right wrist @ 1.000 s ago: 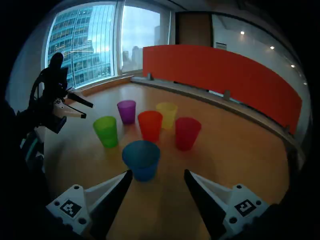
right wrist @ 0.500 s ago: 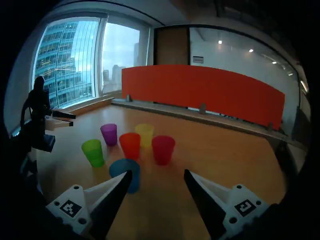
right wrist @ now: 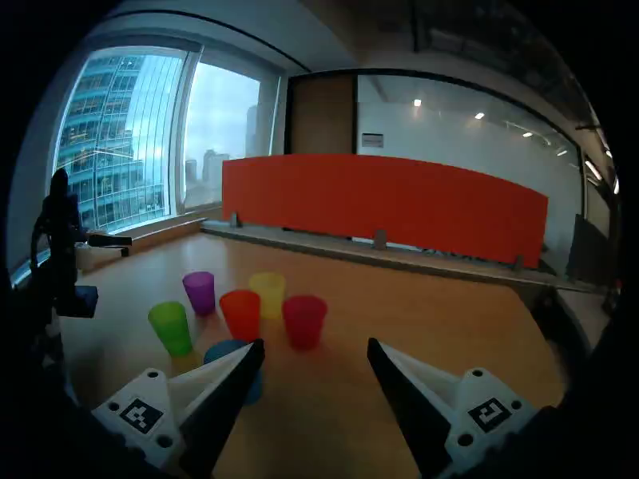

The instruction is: Pour water

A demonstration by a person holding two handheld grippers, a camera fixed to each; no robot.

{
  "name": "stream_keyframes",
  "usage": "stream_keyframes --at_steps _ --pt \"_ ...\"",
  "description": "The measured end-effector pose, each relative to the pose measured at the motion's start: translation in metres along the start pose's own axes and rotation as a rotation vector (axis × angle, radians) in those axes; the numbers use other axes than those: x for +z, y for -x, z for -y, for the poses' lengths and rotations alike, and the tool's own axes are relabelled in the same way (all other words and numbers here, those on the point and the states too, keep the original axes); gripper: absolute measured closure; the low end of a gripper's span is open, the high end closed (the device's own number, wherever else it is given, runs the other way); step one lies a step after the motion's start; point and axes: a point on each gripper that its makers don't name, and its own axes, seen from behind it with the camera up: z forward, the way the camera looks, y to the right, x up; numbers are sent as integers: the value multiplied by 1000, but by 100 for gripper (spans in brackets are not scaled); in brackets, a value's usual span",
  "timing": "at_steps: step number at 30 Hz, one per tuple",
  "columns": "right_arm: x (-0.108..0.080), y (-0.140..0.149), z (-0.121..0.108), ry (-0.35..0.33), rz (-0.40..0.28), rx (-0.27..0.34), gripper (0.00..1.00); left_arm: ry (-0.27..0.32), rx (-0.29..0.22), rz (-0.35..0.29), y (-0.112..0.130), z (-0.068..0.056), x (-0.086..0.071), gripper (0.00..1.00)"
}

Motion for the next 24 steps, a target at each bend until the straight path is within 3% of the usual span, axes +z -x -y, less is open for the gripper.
stream_keyframes --at_steps 15,24 --pt "-2 -24 -19 85 -131 46 0 -75 -71 -104 -23 23 -2 11" --pt "-5 -35 -27 136 -194 77 0 -124 -60 -150 -36 32 -8 11"
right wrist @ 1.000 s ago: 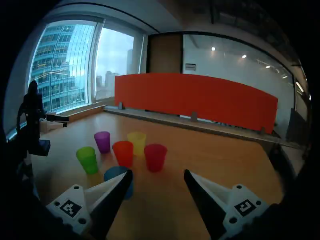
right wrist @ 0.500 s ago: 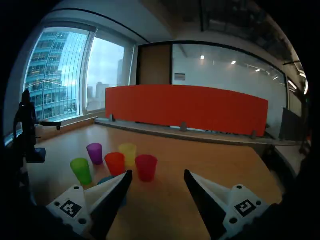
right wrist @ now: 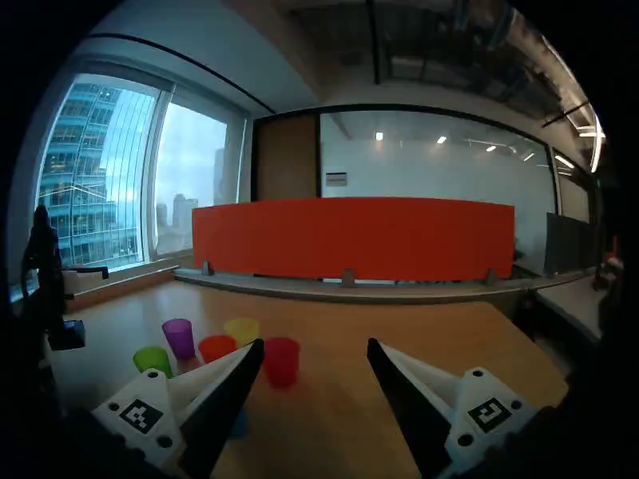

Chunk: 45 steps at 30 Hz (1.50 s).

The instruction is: Pour water

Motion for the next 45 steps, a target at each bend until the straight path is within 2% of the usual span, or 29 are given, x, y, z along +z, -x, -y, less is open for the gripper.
stream_keyframes --at_steps 9,15,21,27,33,45 --pt "1 -6 -5 53 -41 -25 0 -66 59 -29 -5 9 -2 11" --pt "2 -6 -11 113 -52 -22 0 -140 101 -54 -5 19 -7 11" --pt "3 -13 -13 145 -80 -8 0 -221 134 -73 -3 32 -14 11" --pt "4 -21 -12 156 -95 -14 0 -284 119 -95 -1 44 -20 11" --pt "2 -26 -13 172 -107 16 0 -317 119 -102 9 51 -21 11" --pt "1 -18 -16 185 -87 16 0 -325 85 -91 35 49 -16 11"
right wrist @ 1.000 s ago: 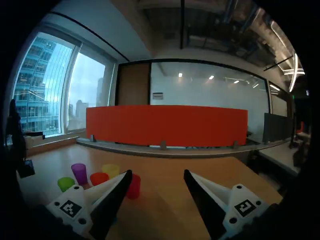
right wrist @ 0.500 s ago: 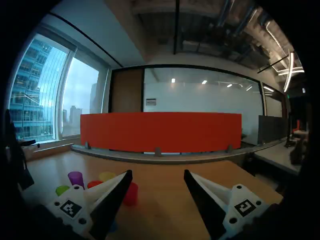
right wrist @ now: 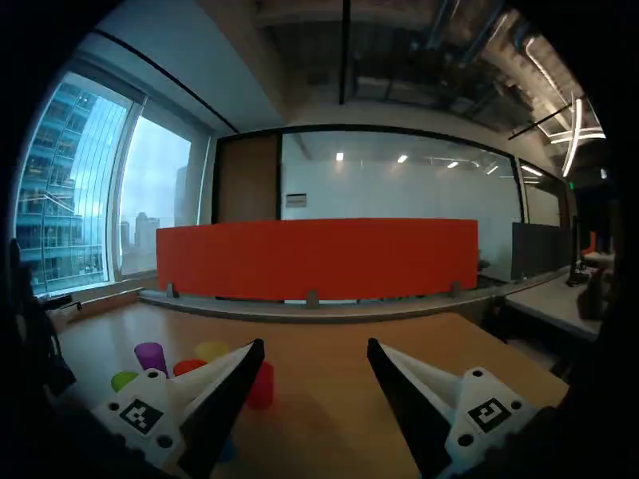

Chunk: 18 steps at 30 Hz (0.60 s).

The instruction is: Pour water

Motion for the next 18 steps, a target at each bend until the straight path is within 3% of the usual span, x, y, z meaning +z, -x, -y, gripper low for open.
stream_keyframes --at_steps 18 --pt "1 10 -8 14 10 0 0 26 -67 20 26 -17 9 11"
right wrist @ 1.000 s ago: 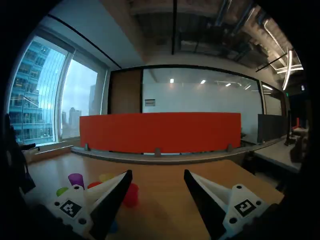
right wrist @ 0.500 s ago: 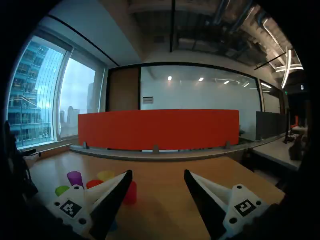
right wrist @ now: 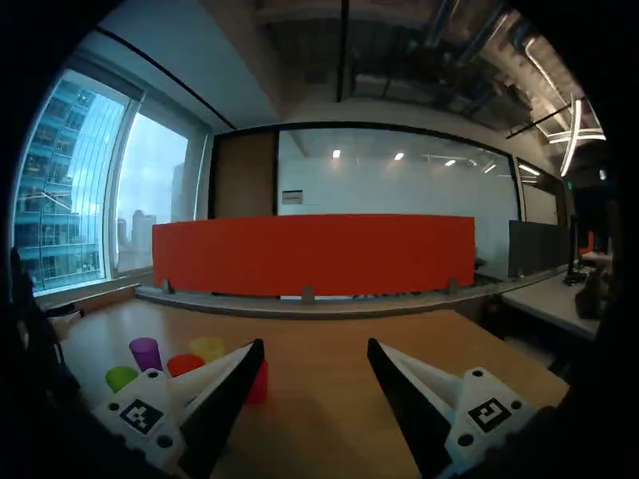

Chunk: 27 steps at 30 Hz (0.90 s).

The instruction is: Pour water

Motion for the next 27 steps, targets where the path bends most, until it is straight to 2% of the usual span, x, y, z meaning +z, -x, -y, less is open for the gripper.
stream_keyframes --at_steps 12,27 --pt "-3 -3 -6 7 -2 12 0 6 -8 12 10 -1 4 11" --pt "-3 0 -7 4 0 13 0 4 25 53 21 0 7 11"
